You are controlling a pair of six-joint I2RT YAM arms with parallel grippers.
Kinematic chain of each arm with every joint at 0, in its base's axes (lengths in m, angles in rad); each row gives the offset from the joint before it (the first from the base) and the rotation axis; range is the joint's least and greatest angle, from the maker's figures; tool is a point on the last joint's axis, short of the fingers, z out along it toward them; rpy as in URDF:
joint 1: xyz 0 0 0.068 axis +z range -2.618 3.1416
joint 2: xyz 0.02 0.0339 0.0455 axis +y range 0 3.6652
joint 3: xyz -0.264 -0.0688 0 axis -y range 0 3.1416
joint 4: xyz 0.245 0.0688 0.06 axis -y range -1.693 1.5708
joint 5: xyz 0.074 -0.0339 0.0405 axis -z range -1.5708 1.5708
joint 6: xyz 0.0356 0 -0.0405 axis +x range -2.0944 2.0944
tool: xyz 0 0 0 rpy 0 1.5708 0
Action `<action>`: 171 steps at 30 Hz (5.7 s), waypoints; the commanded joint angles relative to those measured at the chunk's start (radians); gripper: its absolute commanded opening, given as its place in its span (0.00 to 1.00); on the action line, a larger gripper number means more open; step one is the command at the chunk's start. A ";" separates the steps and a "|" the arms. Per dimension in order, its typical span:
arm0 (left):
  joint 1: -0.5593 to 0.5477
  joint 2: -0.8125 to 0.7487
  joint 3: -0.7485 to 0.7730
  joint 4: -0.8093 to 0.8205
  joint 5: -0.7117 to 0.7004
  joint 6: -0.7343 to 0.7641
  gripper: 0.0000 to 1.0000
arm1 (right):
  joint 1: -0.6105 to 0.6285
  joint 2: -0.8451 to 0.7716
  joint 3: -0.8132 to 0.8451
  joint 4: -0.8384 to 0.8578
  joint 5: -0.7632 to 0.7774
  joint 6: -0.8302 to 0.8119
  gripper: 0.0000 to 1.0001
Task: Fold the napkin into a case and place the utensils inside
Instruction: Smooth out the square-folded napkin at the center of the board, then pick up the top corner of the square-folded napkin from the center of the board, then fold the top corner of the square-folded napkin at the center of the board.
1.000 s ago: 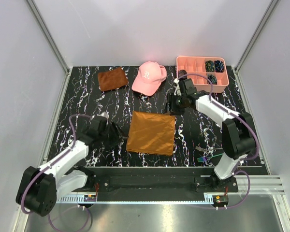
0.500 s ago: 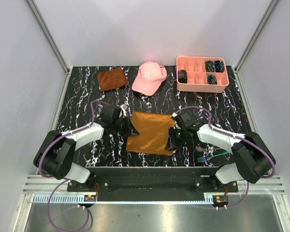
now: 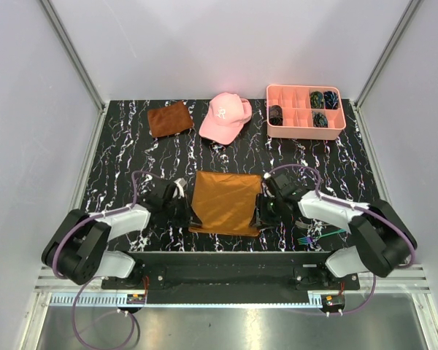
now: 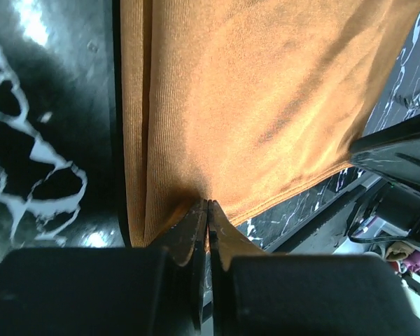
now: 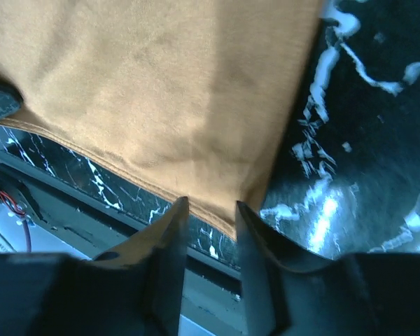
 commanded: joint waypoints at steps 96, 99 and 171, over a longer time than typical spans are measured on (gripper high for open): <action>-0.002 -0.288 -0.170 -0.164 -0.164 -0.136 0.05 | -0.005 -0.263 -0.150 0.004 0.061 0.385 0.07; -0.002 -0.297 -0.181 -0.156 -0.162 -0.146 0.04 | -0.003 -0.251 -0.119 -0.005 0.055 0.359 0.01; -0.003 -0.306 -0.254 -0.098 -0.157 -0.190 0.00 | -0.003 0.845 1.056 0.058 -0.246 0.028 0.03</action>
